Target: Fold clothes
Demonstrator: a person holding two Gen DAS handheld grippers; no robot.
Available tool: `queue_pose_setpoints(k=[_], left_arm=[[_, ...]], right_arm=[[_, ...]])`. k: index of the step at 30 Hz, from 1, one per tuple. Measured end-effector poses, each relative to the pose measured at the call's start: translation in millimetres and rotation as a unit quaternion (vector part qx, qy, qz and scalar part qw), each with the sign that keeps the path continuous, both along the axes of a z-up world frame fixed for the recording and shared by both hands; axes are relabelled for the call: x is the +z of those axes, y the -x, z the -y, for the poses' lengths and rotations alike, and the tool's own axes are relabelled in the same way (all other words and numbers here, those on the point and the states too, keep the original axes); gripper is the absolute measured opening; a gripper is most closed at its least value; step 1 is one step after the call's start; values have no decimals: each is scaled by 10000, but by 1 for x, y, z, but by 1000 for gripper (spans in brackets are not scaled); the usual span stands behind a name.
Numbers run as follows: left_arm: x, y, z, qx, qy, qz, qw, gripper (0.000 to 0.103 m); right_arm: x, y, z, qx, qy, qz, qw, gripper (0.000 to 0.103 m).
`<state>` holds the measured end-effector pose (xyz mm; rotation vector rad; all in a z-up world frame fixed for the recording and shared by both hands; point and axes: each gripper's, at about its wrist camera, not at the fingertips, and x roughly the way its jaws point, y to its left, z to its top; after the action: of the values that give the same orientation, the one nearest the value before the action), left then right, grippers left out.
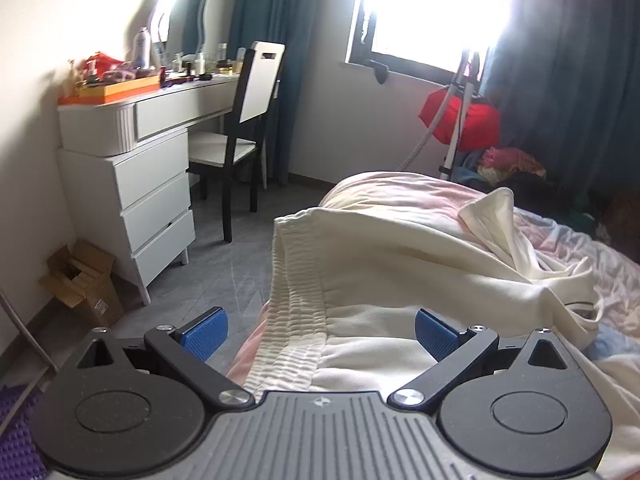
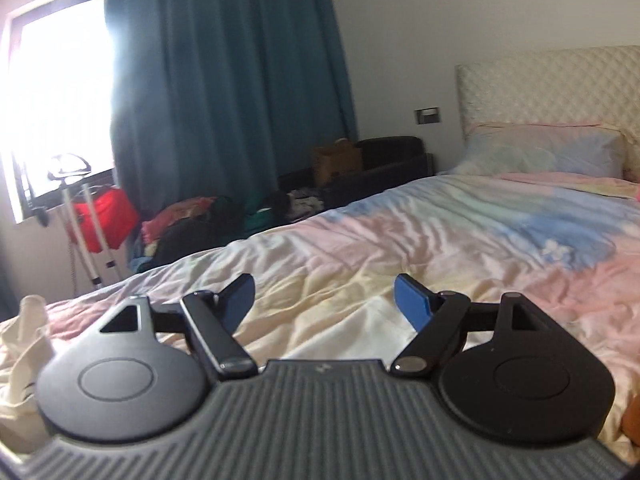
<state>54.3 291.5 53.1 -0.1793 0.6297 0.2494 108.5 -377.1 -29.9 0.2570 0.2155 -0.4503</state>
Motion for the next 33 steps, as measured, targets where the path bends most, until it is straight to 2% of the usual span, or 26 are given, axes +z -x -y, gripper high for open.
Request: queue_pose_setpoints(k=[5,7,10,13,15,17,20,24,26,29,31,32,33], left_arm=[[-40,-65,6,-10,-425,-292,9987,99],[-63,-90,-3,0,-319,-535,9981,96],[-91,-109,-10,154,-375,-762,9963,96],[-121,-121,-17,462,-715,-1245,9886,96],[-131,-122,-24,459,-503,-1242,9899,96],[-129,-120,-30,527,-334,-1204,9908,96],[-113,-114,-26,556,-498,-1083,9913,95],[-73,-96,7,406,-960,-452,9935,95],[-49,-88,37,267,-995,-86,9946,97],[-18,-77,87,-49,-863,400,9955,98],[-3,-70,124,-268,-661,641,9954,98],[2,-68,141,-358,-544,748,9951,99],[6,-67,158,-447,-427,855,9944,99]], right_arm=[[-10,-18,-35,742,70,-367,9965,79],[-16,-27,-45,945,108,-525,9941,79],[-26,-41,-62,1128,192,-707,9909,79],[-35,-54,-76,1216,281,-832,9887,79],[-40,-61,-83,1301,338,-885,9870,79],[-45,-66,-89,1408,360,-917,9851,78],[-49,-72,-96,1620,345,-921,9819,78],[-42,-65,-103,2039,279,-712,9760,77],[-37,-61,-107,2252,246,-593,9722,74],[-31,-54,-112,2568,196,-415,9654,66],[-25,-47,-113,2755,128,-299,9607,48],[-23,-43,-113,2806,91,-271,9594,44],[-20,-40,-111,2854,15,-234,9581,35]])
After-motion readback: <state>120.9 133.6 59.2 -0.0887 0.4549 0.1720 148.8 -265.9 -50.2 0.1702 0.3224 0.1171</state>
